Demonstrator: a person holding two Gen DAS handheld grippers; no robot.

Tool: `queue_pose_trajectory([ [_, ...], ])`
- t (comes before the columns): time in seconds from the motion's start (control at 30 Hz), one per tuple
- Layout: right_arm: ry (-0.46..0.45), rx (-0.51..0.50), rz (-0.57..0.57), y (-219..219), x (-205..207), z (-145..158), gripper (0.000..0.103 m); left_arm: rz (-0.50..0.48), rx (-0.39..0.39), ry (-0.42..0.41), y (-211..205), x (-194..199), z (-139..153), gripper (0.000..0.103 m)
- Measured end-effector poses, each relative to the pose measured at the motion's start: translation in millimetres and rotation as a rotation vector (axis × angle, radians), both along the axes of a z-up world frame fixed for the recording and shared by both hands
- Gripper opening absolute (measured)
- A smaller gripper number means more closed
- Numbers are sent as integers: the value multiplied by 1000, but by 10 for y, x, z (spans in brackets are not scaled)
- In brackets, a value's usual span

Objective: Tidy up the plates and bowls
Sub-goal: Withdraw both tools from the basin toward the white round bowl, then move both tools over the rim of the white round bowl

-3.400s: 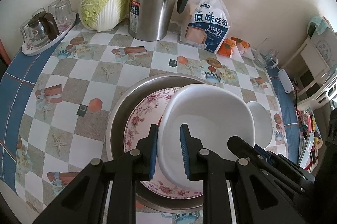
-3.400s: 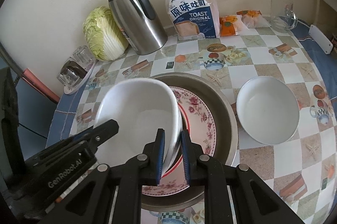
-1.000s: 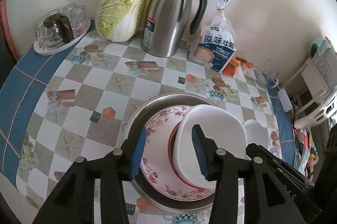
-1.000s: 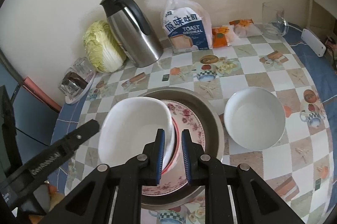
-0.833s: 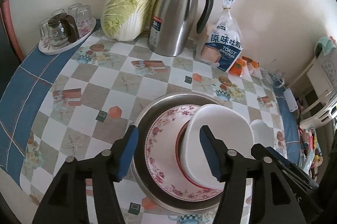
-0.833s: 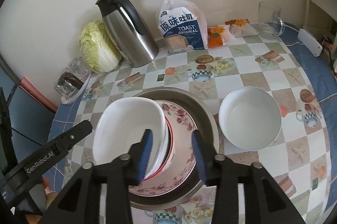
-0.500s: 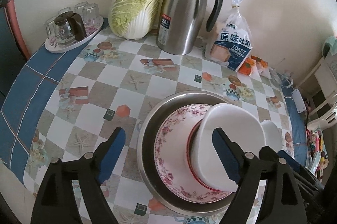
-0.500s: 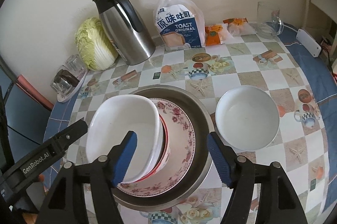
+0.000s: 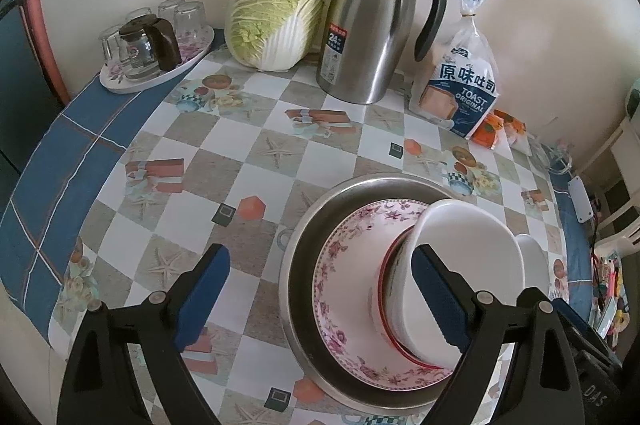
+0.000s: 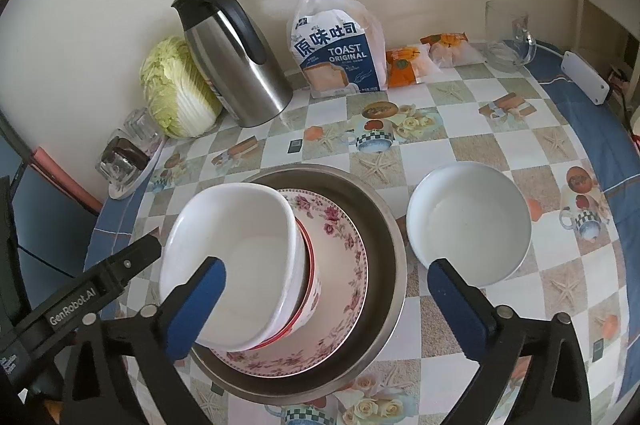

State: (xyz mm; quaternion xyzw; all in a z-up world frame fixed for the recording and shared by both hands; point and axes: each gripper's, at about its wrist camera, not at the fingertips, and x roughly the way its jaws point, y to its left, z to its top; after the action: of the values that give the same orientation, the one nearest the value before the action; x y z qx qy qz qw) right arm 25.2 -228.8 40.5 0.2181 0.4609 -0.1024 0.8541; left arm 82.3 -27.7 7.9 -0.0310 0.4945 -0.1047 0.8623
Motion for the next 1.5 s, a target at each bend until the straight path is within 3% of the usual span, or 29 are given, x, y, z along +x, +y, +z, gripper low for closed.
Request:
queue_pose_trajectory([
  [0.77, -23, -20, -15, -148, -80, 90, 103, 17, -5, -53, -63, -85, 143, 93],
  [1.17, -22, -29, -106, -594, -290, 119, 103, -57, -32, -115, -330, -263, 296, 93],
  [1.5, -19, -5, -259, -1169, -639, 67, 103, -175, -64, -136, -723, -417, 409, 93],
])
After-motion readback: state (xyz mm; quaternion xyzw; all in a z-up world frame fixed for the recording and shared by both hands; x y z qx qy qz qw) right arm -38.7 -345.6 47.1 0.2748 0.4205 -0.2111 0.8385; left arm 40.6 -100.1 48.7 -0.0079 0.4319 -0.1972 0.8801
